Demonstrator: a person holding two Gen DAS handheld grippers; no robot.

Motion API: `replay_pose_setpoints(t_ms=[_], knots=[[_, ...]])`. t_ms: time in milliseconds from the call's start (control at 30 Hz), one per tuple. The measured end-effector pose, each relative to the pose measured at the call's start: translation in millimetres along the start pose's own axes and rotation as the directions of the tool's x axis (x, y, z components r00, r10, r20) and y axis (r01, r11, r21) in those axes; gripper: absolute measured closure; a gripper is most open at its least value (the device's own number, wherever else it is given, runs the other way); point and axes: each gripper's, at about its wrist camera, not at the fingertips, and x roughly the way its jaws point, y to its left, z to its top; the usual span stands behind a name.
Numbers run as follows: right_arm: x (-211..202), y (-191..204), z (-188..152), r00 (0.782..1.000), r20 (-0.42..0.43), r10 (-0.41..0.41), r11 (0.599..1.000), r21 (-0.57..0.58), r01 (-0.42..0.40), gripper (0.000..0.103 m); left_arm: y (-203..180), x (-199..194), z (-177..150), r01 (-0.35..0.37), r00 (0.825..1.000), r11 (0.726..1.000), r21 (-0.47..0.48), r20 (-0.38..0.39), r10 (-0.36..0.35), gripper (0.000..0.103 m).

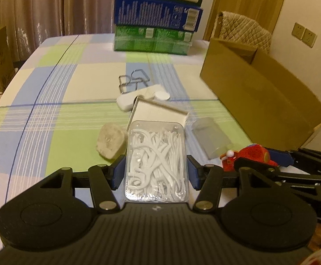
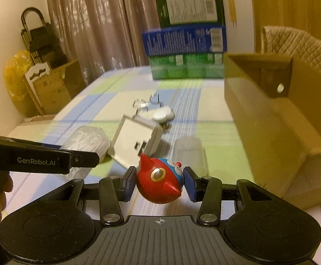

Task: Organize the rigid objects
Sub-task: 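Carry the floss pack and red figurine with both tools over the cardboard box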

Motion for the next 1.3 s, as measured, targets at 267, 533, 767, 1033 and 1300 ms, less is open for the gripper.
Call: replay_pose_setpoints(t_ms=[267,533,767,1033,1300], knots=[[-49,-13,41,0.993,0.114,-0.030,1.000,0.011,0.029,0.060,-30,-26,27,0.021,0.999,0.999,0.042,0.043,-0.023,0.051],[-100,-60,90,0.969,0.217,-0.122,0.992,0.015,0.122,0.060,-88,-28,59,0.059,0.996,0.993,0.104,0.064,-0.065,0.051],[-114,-124,100,0.951,0.212,-0.226,0.974,0.040,0.222,0.060,-150,-9,87,0.118,0.990,0.982,0.146,0.062,-0.128,0.051],[-105,-170,93,0.956,0.166,-0.242,0.970,0.050,0.237,0.060,-207,27,106,0.171,0.984,0.975,0.142,0.032,-0.177,0.051],[-95,-209,74,0.963,0.120,-0.241,0.967,0.112,0.228,0.060,-236,55,103,0.199,0.980,0.970,0.141,-0.003,-0.201,0.051]])
